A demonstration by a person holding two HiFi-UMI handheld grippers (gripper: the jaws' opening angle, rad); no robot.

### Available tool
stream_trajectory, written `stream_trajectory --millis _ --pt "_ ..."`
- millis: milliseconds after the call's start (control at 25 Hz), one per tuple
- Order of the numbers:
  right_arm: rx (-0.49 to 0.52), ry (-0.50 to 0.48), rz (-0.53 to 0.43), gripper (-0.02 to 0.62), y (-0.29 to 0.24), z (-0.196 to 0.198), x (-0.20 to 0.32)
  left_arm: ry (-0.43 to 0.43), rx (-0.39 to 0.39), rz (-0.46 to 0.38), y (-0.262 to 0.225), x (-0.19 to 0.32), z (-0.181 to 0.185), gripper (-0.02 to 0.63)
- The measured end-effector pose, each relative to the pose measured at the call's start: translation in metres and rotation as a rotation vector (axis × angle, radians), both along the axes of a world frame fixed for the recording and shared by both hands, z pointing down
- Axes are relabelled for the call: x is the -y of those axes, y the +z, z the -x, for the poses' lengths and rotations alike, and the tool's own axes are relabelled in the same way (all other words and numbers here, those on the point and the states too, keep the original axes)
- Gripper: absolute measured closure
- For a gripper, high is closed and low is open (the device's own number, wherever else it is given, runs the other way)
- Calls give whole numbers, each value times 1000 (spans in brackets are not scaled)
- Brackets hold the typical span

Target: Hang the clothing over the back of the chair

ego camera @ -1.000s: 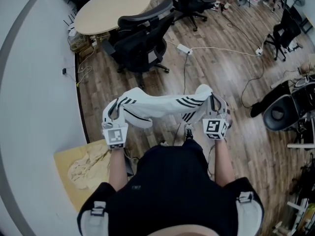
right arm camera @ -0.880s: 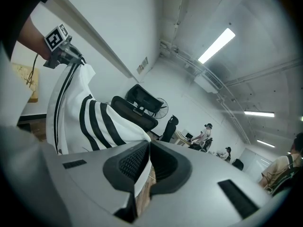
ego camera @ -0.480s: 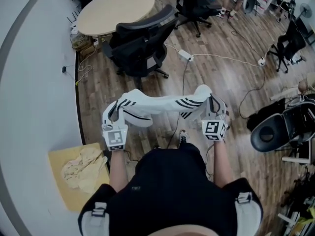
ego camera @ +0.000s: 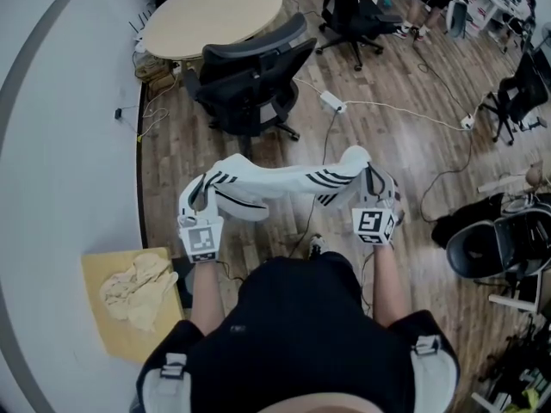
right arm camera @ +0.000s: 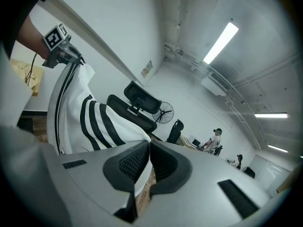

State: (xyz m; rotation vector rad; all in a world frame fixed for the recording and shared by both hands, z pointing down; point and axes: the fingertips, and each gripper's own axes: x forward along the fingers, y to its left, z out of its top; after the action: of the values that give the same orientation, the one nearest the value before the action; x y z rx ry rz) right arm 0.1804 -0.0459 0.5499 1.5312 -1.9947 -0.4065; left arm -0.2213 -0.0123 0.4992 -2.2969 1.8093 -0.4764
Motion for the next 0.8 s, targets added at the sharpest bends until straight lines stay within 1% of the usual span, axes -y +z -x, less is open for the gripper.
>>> stream_trajectory --millis 280,400,600,800 --pt "3 -57 -2 592 1 -15 26 -60 3 -3 -3 2 -17 595" --pt "8 -82 -1 592 0 -19 36 -88 10 9 -3 1 -22 595" --pt "8 -125 4 592 5 -24 49 -127 21 3 -3 -1 -31 595" --pt "36 -166 2 592 7 -29 63 -158 39 23 -3 -2 -43 595"
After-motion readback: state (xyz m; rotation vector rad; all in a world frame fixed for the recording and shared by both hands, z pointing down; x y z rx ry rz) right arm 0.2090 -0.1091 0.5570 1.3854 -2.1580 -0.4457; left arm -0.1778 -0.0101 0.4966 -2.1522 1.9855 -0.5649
